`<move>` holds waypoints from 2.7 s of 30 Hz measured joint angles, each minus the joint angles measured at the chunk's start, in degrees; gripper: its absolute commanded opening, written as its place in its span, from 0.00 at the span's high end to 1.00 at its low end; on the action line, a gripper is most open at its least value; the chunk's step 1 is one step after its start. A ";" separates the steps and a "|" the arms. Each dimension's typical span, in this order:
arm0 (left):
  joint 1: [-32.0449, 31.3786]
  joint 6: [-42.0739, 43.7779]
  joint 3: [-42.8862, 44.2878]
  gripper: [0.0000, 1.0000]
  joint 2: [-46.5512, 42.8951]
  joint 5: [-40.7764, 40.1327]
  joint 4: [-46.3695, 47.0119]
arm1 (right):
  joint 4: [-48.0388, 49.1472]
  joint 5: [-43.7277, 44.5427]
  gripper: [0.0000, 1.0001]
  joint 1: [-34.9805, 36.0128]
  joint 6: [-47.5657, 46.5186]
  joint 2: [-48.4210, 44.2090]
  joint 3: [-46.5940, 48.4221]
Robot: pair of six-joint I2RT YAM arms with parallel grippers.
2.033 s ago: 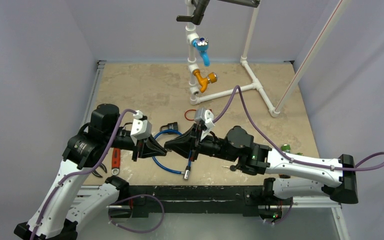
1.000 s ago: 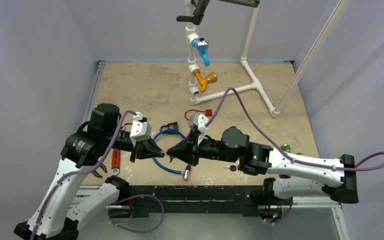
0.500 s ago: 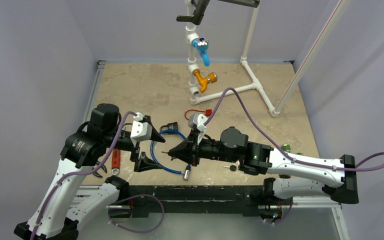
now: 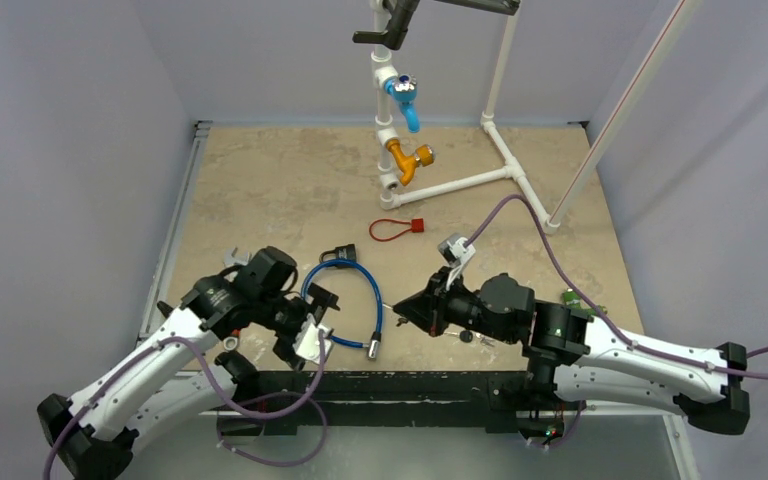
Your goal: Unlock with the key
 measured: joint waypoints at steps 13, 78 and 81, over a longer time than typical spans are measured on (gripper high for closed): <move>-3.26 27.19 -5.11 0.19 26.67 -5.62 24.02 | -10.75 11.47 1.00 -0.11 12.26 -11.58 -6.86; -10.08 40.79 9.01 1.00 32.41 -20.02 15.67 | -20.85 19.08 1.00 -0.13 10.34 -13.84 -1.70; -9.81 34.49 9.46 1.00 22.77 -23.02 14.05 | -19.89 18.05 1.00 -0.13 8.50 -10.95 1.86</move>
